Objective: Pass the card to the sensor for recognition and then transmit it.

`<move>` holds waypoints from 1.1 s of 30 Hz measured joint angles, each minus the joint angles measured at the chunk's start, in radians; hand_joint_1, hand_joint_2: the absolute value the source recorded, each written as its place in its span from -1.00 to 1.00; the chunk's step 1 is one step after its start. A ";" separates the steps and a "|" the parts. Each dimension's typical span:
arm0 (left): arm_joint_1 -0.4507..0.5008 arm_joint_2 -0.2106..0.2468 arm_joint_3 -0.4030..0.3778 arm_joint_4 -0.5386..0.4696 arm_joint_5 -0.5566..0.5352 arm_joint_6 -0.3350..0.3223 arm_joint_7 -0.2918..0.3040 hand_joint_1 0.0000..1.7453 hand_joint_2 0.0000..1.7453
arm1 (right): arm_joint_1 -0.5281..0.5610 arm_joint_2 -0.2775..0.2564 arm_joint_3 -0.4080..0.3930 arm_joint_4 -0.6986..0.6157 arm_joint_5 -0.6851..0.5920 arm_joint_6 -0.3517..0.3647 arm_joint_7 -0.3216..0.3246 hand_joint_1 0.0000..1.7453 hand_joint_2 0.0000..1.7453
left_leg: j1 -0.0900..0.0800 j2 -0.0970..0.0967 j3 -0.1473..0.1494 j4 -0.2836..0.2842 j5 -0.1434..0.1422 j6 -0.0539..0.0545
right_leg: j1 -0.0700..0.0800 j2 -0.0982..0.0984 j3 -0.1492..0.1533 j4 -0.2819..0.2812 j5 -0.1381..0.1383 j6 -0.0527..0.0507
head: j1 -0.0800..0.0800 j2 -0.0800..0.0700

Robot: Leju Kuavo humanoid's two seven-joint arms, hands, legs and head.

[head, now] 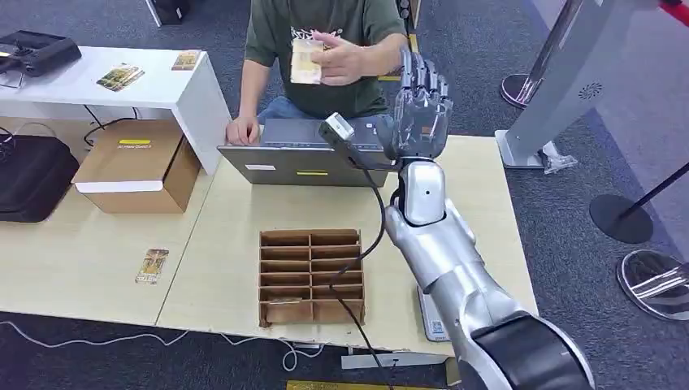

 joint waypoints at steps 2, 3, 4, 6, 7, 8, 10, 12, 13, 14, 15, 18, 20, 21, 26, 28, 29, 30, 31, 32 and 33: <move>0.001 0.000 0.000 0.000 0.001 0.001 -0.006 -1.00 -1.00 | 0.000 -0.001 0.000 0.000 0.000 0.000 0.000 -1.00 1.00 | 0.000 0.000 0.000 0.000 0.000 0.000 | 0.000 0.000 0.000 0.000 0.000 0.000 | 0.000 0.000; 0.001 0.000 0.000 0.000 0.002 0.002 -0.008 -1.00 -1.00 | 0.000 -0.001 0.000 0.000 0.000 0.000 0.000 -1.00 1.00 | 0.000 0.000 0.000 0.000 0.000 0.000 | 0.000 0.000 0.000 0.000 0.000 0.000 | 0.000 0.000; 0.002 0.000 0.000 0.000 0.002 0.002 -0.010 -1.00 -1.00 | 0.000 -0.001 0.000 0.000 0.000 0.000 0.001 -1.00 1.00 | 0.000 0.000 0.000 0.000 0.000 0.000 | 0.000 0.000 0.000 0.000 0.000 0.000 | 0.000 0.000; 0.005 0.000 0.000 0.000 0.004 0.005 -0.014 -1.00 -1.00 | 0.000 -0.001 0.000 -0.002 0.000 0.000 0.003 -1.00 1.00 | 0.000 0.000 0.000 0.000 0.000 0.000 | 0.000 0.000 0.000 0.000 0.000 0.000 | 0.000 0.000; 0.006 0.000 0.000 0.000 0.004 0.006 -0.015 -1.00 -1.00 | 0.000 -0.001 0.000 -0.003 0.000 0.000 0.003 -1.00 1.00 | 0.000 0.000 0.000 0.000 0.000 0.000 | 0.000 0.000 0.000 0.000 0.000 0.000 | 0.000 0.000; 0.008 0.000 0.000 0.000 0.005 0.006 -0.016 -1.00 -1.00 | 0.000 -0.001 0.000 -0.003 0.000 0.000 0.003 -1.00 1.00 | 0.000 0.000 0.000 0.000 0.000 0.000 | 0.000 0.000 0.000 0.000 0.000 0.000 | 0.000 0.000; 0.011 0.000 0.000 0.000 0.007 0.008 -0.017 -1.00 -1.00 | 0.000 -0.001 0.001 -0.004 0.000 0.000 0.006 -1.00 1.00 | 0.000 0.000 0.000 0.000 0.000 0.000 | 0.000 0.000 0.000 0.000 0.000 0.000 | 0.000 0.000; 0.014 0.000 0.000 0.000 0.007 0.008 -0.018 -1.00 -1.00 | 0.000 -0.002 0.002 -0.006 0.000 0.000 0.007 -1.00 1.00 | 0.000 0.000 0.000 0.000 0.000 0.000 | 0.000 0.000 0.000 0.000 0.000 0.000 | 0.000 0.000; 0.014 0.000 0.000 0.000 0.007 0.009 -0.019 -1.00 -1.00 | 0.000 -0.002 0.003 -0.006 0.000 0.000 0.009 -1.00 1.00 | 0.000 0.000 0.000 0.000 0.000 0.000 | 0.000 0.000 0.000 0.000 0.000 0.000 | 0.000 0.000; 0.015 0.000 0.000 0.000 0.007 0.009 -0.019 -1.00 -1.00 | 0.000 -0.002 0.003 -0.006 0.000 0.000 0.009 -1.00 1.00 | 0.000 0.000 0.000 0.000 0.000 0.000 | 0.000 0.000 0.000 0.000 0.000 0.000 | 0.000 0.000; 0.015 0.000 0.000 0.000 0.007 0.009 -0.019 -1.00 -1.00 | 0.000 -0.002 0.003 -0.008 0.000 0.000 0.009 -1.00 1.00 | 0.000 0.000 0.000 0.000 0.000 0.000 | 0.000 0.000 0.000 0.000 0.000 0.000 | 0.000 0.000; 0.016 0.000 0.000 0.000 0.007 0.010 -0.021 -1.00 -1.00 | 0.001 -0.002 0.003 -0.015 0.000 0.000 0.009 -1.00 1.00 | 0.000 0.000 0.000 0.000 0.000 0.000 | 0.000 0.000 0.000 0.000 0.000 0.000 | 0.000 0.000; 0.017 0.000 0.000 0.000 0.007 0.010 -0.024 -1.00 -1.00 | 0.004 -0.003 0.004 -0.024 0.000 0.000 0.009 -1.00 1.00 | 0.000 0.000 0.000 0.000 0.000 0.000 | 0.000 0.000 0.000 0.000 0.000 0.000 | 0.000 0.000; 0.017 0.000 0.000 0.000 0.007 0.010 -0.024 -1.00 -1.00 | 0.005 -0.003 0.005 -0.028 0.000 0.000 0.010 -1.00 1.00 | 0.000 0.000 0.000 0.000 0.000 0.000 | 0.000 0.000 0.000 0.000 0.000 0.000 | 0.000 0.000; 0.018 -0.002 -0.001 0.000 0.012 0.013 -0.025 -1.00 -1.00 | 0.030 -0.008 0.006 -0.081 0.000 0.000 0.010 -1.00 1.00 | 0.000 0.000 0.000 0.000 0.000 0.000 | 0.000 0.000 0.000 0.000 0.000 0.000 | 0.000 0.000; 0.019 -0.002 -0.001 0.000 0.016 0.014 -0.026 -1.00 -1.00 | 0.048 -0.011 0.006 -0.118 0.000 0.000 0.003 -1.00 1.00 | 0.000 0.000 0.000 0.000 0.000 0.000 | 0.000 0.000 0.000 0.000 0.000 0.000 | 0.000 0.000; 0.020 -0.002 -0.001 0.000 0.019 0.015 -0.026 -1.00 -1.00 | 0.061 -0.013 0.006 -0.146 0.000 0.000 -0.007 -1.00 1.00 | 0.000 0.000 0.000 0.000 0.000 0.000 | 0.000 0.000 0.000 0.000 0.000 0.000 | 0.000 0.000; 0.022 -0.003 -0.001 0.000 0.021 0.016 -0.027 -1.00 -1.00 | 0.073 -0.015 0.005 -0.169 0.000 0.000 -0.018 -1.00 1.00 | 0.000 0.000 0.000 0.000 0.000 0.000 | 0.000 0.000 0.000 0.000 0.000 0.000 | 0.000 0.000; 0.023 -0.003 -0.001 0.000 0.025 0.016 -0.028 -1.00 -1.00 | 0.089 -0.016 0.003 -0.196 -0.002 0.000 -0.038 -1.00 1.00 | 0.000 0.000 0.000 0.000 0.000 0.000 | 0.000 0.000 0.000 0.000 0.000 0.000 | 0.000 0.000; 0.024 -0.003 -0.001 0.000 0.027 0.016 -0.028 -1.00 -1.00 | 0.110 -0.017 -0.003 -0.227 -0.003 0.000 -0.059 -1.00 1.00 | 0.000 0.000 0.000 0.000 0.000 0.000 | 0.000 0.000 0.000 0.000 0.000 0.000 | 0.000 0.000; 0.026 -0.003 -0.001 0.000 0.032 0.016 -0.028 -1.00 -1.00 | 0.134 -0.017 -0.008 -0.263 -0.005 0.000 -0.080 -1.00 1.00 | 0.000 0.000 0.000 0.000 0.000 0.000 | 0.000 -0.001 0.000 0.000 0.000 0.000 | 0.000 0.000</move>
